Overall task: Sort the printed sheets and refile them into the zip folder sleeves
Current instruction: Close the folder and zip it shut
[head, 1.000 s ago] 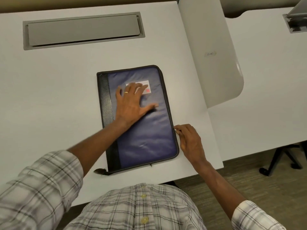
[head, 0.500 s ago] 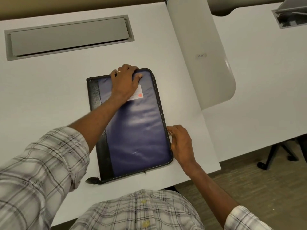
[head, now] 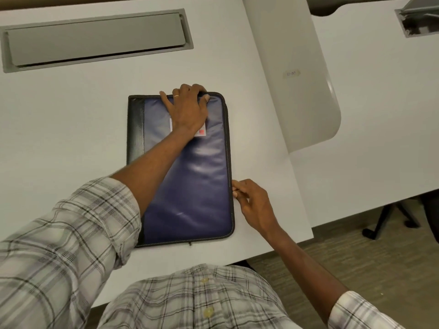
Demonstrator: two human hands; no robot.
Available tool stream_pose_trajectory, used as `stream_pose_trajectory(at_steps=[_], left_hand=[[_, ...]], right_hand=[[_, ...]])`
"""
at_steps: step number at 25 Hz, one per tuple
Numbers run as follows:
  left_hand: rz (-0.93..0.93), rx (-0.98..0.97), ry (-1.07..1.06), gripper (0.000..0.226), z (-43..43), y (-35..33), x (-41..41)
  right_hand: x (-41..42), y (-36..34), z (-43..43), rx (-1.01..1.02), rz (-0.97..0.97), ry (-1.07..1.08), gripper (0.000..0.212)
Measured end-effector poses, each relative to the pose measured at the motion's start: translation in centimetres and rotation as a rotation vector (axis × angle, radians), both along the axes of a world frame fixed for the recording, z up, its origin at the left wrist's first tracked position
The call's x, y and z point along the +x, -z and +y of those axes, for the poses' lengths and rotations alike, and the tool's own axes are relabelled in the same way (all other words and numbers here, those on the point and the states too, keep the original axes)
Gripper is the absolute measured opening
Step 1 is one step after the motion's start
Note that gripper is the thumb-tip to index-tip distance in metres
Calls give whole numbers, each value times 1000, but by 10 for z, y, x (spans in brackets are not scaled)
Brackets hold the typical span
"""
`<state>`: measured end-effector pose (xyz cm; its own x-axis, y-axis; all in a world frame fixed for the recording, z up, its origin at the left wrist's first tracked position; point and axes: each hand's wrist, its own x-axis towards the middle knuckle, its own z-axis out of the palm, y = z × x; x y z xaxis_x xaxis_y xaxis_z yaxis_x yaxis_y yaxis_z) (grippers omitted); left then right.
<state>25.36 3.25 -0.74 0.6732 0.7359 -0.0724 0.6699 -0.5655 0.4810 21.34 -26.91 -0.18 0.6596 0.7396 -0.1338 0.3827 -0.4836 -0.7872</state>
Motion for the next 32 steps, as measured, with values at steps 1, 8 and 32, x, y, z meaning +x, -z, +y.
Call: stream_pose_trajectory(at_steps=[1, 8, 32], left_hand=[[3, -2, 7, 28, -3, 1, 1], [-80, -32, 336, 66, -26, 0, -53], [234, 242, 459, 115, -82, 9, -169]], right_hand=[[-3, 2, 3, 16, 18, -12, 33], [-22, 13, -11, -13, -241, -180, 39], [-57, 16, -17, -176, -478, -14, 33]])
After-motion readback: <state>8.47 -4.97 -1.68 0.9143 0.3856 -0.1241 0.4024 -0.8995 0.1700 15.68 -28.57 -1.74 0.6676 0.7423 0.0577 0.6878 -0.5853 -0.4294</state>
